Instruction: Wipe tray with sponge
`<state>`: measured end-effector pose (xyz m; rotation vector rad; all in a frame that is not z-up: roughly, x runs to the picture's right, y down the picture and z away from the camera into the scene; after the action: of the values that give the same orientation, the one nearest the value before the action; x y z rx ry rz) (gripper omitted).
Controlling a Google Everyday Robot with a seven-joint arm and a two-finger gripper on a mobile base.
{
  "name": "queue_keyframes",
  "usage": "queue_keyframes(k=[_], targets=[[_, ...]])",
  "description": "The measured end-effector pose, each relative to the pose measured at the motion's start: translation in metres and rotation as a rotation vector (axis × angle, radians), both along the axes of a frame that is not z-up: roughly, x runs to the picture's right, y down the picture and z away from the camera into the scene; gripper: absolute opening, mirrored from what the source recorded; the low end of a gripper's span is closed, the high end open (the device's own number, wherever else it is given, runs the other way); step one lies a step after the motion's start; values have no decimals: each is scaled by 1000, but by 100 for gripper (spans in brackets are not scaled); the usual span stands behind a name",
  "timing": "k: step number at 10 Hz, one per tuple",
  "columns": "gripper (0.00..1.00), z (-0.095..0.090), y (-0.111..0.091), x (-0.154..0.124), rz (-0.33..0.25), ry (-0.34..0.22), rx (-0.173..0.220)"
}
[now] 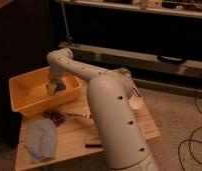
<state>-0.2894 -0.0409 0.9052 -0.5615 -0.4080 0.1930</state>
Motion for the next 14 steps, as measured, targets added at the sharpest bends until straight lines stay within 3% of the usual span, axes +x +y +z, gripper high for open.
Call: queue_keyframes(k=[4,7,9,11,14], targets=[[0,37,-62,35,46,85,23],[0,44,-91,41,42,108,51],[0,29,-108,19,28,72,82],[0,6,-108,-5,-1,23,108],[0,-35,-84,-43,-53,-64,130]])
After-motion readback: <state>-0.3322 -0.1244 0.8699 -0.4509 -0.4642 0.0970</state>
